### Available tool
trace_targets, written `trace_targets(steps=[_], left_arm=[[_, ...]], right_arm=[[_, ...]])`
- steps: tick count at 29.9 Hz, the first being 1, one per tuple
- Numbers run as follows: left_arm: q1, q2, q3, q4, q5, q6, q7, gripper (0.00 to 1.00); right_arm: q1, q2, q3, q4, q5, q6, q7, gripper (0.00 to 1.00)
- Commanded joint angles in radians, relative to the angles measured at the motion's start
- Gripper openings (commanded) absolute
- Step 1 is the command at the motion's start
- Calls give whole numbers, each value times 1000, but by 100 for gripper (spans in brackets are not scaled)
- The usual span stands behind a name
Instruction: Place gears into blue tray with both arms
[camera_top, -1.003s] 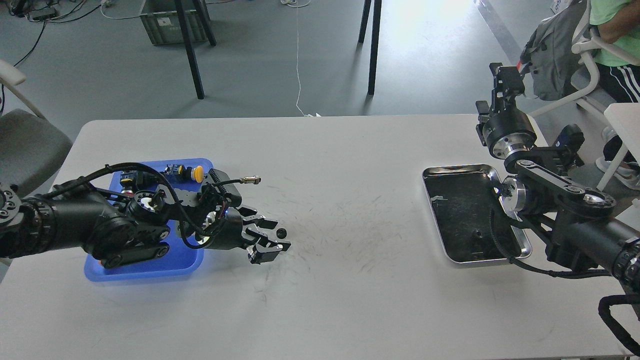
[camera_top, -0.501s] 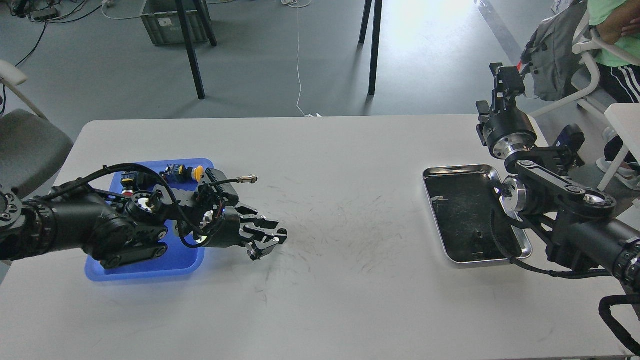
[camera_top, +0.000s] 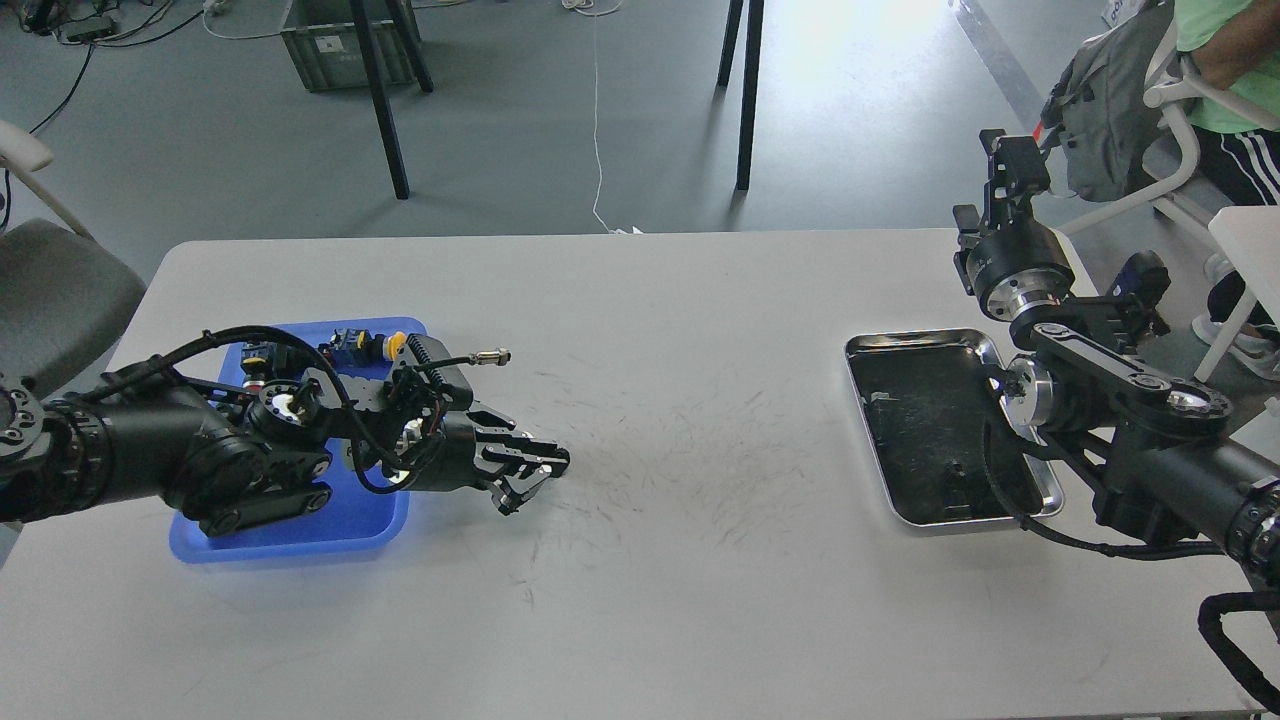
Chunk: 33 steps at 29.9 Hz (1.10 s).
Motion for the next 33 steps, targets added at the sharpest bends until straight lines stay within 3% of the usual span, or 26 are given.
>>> trace_targets(steps=[1, 13, 19, 25, 33], left_arm=[[-6, 1, -6, 0, -4, 2, 0, 21], [-52, 8, -64, -15, -24, -1, 0, 13], [-171, -8, -102, -63, -28, -3, 0, 13], [-210, -139, -98, -45, -35, -8, 0, 13], [-248, -317, -99, 70, -48, -18, 0, 13]], right_arm=[[0, 0, -1, -2, -1, 0, 0, 97], [2, 0, 0, -5, -2, 0, 0, 97], [9, -3, -1, -5, -4, 0, 0, 97], [40, -5, -4, -8, -4, 0, 0, 97], [61, -5, -4, -9, -4, 0, 0, 97]])
